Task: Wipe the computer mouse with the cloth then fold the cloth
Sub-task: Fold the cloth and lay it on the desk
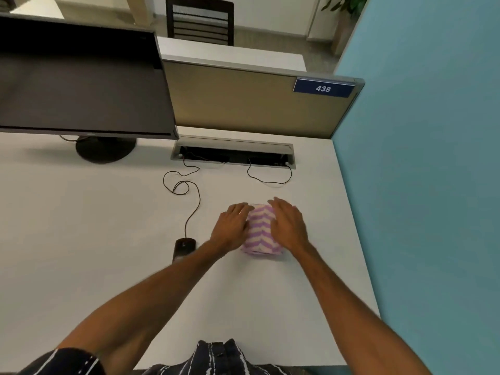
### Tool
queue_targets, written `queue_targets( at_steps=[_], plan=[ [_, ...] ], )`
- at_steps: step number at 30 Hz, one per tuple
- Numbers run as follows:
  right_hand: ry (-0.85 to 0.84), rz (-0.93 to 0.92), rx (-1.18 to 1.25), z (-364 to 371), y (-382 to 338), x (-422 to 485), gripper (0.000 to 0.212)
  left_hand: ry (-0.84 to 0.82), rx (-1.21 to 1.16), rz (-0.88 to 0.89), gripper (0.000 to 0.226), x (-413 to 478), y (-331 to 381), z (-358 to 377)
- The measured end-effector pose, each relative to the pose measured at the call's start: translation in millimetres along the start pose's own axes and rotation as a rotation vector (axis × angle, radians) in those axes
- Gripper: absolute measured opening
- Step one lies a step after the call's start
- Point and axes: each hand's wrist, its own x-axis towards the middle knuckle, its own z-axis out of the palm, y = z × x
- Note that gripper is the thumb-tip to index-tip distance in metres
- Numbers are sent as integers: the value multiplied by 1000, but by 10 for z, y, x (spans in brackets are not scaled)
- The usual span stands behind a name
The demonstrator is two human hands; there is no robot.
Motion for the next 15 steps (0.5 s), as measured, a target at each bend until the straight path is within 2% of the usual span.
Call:
queue_targets(
  at_steps=[2,4,7,15],
  plan=[
    [-59,-69,-146,298,-59,-154,64,-94,173,78,64,-66,-22,239],
    [-111,-58,-234,514,-43,-270,66,-150,245,72,66,-119,-52,410],
    [-117,-7,-209,621,21,-309,64,-178,219,41,68,-135,-65,498],
    [-146,-9,-209,610,50,-271,66,-251,200,12,72,-129,-35,427]
  ],
)
